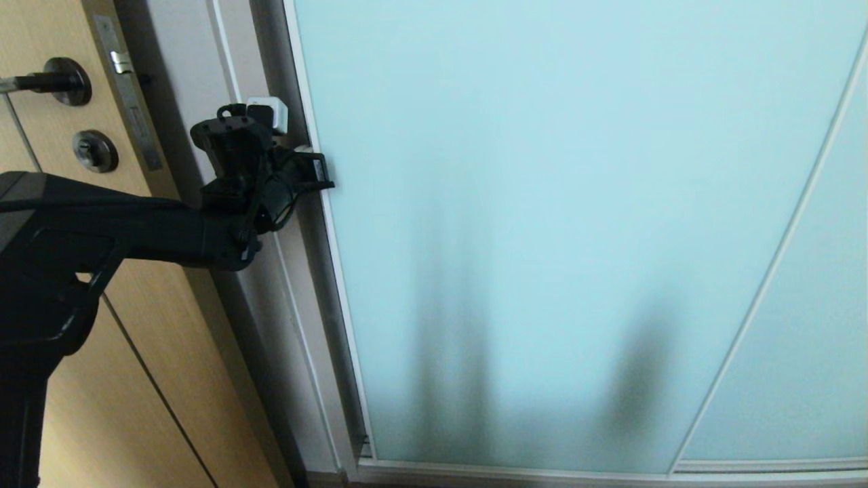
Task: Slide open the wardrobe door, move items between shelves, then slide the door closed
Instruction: Open the door
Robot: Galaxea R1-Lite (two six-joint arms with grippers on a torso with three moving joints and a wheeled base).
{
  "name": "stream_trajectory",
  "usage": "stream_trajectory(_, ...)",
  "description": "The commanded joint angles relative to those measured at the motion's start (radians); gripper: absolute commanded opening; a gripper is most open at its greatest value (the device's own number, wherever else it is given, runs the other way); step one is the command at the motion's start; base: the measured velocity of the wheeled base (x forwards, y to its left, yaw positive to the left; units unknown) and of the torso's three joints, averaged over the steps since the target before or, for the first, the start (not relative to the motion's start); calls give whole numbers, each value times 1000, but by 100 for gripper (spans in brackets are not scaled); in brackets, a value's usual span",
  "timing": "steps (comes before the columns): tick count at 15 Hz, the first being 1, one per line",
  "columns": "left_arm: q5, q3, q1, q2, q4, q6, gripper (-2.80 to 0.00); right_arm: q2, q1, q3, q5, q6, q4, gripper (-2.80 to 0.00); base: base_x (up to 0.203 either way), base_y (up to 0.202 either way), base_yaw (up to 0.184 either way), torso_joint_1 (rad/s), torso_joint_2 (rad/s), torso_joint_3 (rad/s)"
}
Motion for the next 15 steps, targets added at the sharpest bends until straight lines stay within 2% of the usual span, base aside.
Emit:
stream_trajectory(1,0,-1,-26,-4,-4,1,-280,1,0,1,0,0,0,-280,0,0,0,0,0,0)
stream_trajectory(7,19,11,-97,2,-12,1,-280,1,0,1,0,1,0,-280,0,0,0,0,0,0)
stream_trajectory(15,37,82,-234,10,-110,4,-280,1,0,1,0,1,0,-280,0,0,0,0,0,0)
